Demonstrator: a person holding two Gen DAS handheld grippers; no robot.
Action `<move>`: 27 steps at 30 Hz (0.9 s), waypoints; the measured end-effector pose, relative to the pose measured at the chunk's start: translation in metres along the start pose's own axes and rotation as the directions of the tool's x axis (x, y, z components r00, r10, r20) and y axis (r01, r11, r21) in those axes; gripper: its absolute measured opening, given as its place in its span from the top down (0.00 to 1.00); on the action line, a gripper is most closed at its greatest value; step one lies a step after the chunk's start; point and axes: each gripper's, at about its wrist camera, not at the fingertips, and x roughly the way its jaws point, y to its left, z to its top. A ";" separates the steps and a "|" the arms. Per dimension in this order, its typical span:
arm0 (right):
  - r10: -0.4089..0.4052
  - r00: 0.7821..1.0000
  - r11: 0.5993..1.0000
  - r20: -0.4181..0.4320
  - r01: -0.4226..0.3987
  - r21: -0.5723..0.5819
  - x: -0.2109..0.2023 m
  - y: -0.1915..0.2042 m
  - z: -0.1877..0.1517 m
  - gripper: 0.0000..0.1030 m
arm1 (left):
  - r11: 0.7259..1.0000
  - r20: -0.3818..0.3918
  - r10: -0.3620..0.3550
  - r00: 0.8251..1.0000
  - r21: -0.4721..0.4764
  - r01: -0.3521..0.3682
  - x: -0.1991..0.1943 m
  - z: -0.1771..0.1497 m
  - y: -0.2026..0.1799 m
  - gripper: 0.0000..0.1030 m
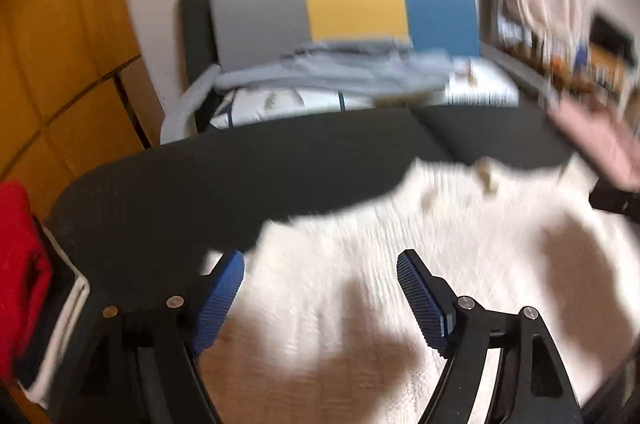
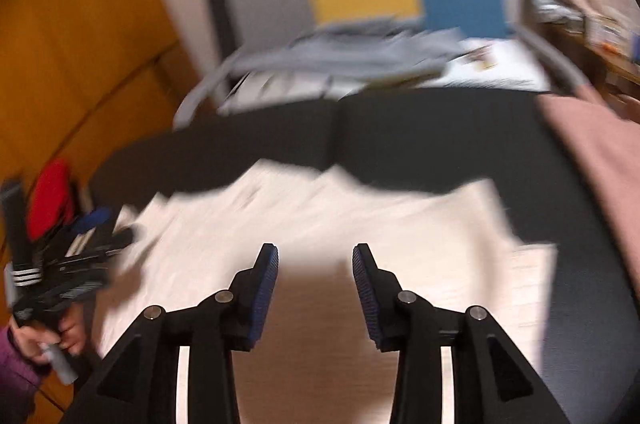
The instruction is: Fold clothes
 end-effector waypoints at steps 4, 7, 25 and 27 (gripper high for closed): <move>0.006 0.996 0.998 -0.085 -0.011 -0.055 0.031 0.032 0.001 0.62 | 1.000 -0.074 0.022 0.997 0.003 -0.022 0.021 -0.009 -0.012 0.22; -0.028 0.990 0.996 -0.135 0.016 -0.085 0.049 0.042 0.000 0.62 | 0.999 -0.083 0.020 0.996 -0.033 -0.023 0.028 -0.013 -0.010 0.18; 0.000 0.998 0.999 -0.060 -0.002 -0.037 0.044 0.041 -0.012 0.96 | 0.978 -0.091 -0.152 0.984 -0.155 0.137 0.011 0.001 -0.007 0.91; 0.024 0.999 1.000 -0.043 -0.024 -0.007 0.038 0.038 -0.009 0.96 | 0.970 -0.076 -0.177 0.981 -0.185 0.160 0.003 0.007 0.001 0.92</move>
